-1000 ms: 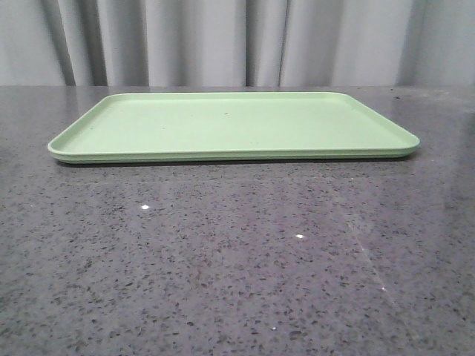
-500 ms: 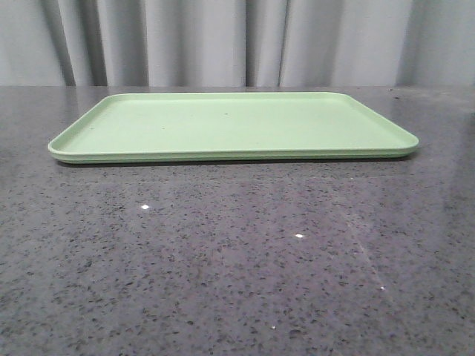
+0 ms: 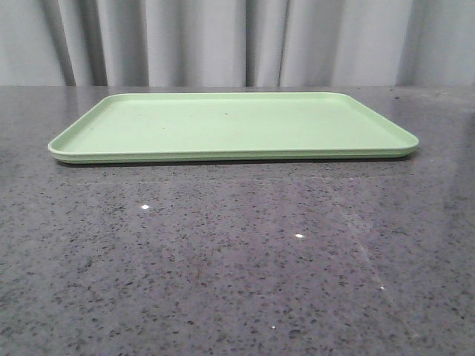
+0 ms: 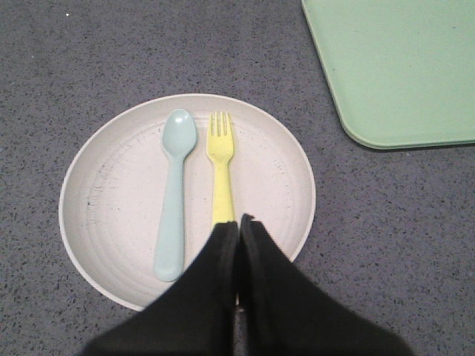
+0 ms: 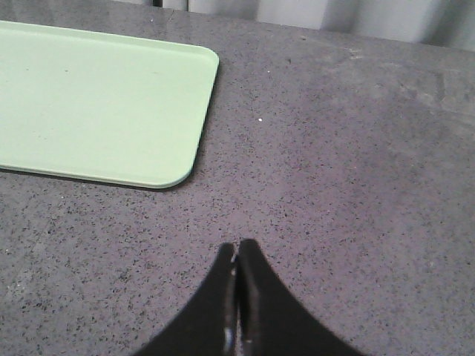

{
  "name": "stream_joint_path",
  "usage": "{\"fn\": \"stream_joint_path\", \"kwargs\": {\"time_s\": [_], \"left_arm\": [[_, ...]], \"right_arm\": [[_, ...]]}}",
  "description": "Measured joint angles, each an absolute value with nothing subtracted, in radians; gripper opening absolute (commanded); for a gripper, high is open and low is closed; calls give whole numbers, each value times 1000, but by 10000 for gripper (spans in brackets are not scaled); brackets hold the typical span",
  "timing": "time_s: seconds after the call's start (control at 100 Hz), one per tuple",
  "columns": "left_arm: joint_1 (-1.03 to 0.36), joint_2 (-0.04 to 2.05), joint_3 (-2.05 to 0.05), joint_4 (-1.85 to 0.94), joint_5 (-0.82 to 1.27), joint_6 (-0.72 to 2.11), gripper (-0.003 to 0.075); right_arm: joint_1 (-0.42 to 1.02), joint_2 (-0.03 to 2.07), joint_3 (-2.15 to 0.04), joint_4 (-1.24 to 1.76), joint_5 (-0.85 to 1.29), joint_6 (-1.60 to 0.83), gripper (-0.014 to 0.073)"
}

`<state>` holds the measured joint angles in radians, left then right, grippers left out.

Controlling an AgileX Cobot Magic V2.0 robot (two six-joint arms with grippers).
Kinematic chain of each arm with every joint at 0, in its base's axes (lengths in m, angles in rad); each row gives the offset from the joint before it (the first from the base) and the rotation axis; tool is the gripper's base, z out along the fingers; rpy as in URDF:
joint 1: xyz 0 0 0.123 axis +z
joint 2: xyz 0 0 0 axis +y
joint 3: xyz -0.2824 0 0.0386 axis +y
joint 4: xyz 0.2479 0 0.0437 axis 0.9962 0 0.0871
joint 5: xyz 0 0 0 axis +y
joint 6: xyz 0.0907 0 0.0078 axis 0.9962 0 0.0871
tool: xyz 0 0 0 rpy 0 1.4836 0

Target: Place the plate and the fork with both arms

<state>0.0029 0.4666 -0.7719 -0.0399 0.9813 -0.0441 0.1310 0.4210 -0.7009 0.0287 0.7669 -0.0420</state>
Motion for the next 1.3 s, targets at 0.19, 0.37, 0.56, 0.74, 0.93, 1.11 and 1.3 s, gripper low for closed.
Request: {"fn": "stream_joint_path", "kwargs": {"time_s": [0.19,0.37,0.56,0.74,0.93,1.11,1.3], "left_arm": [[3,467,-772,-42,981,-44,64],[3,467,-772,-42,981,-44,468],[3,467,-772,-42,981,-44,629],[3,467,-772,-40,984,-44,626],[3,483,-774,11,1031,-44,627],[3,514,-774,117,1030,-44,626],[3,563,-774,185,983,-81,626]], "right_arm": [[131,423,-701,30,769,-42,-102],[131,423,-701,31,772,-42,142],[131,423,-701,31,772,-42,448],[131,423,-701,31,774,-42,458],[131,423,-701,32,774,-42,458],[131,423,-701,32,774,-42,458],[131,423,-701,32,774,-42,458]]}}
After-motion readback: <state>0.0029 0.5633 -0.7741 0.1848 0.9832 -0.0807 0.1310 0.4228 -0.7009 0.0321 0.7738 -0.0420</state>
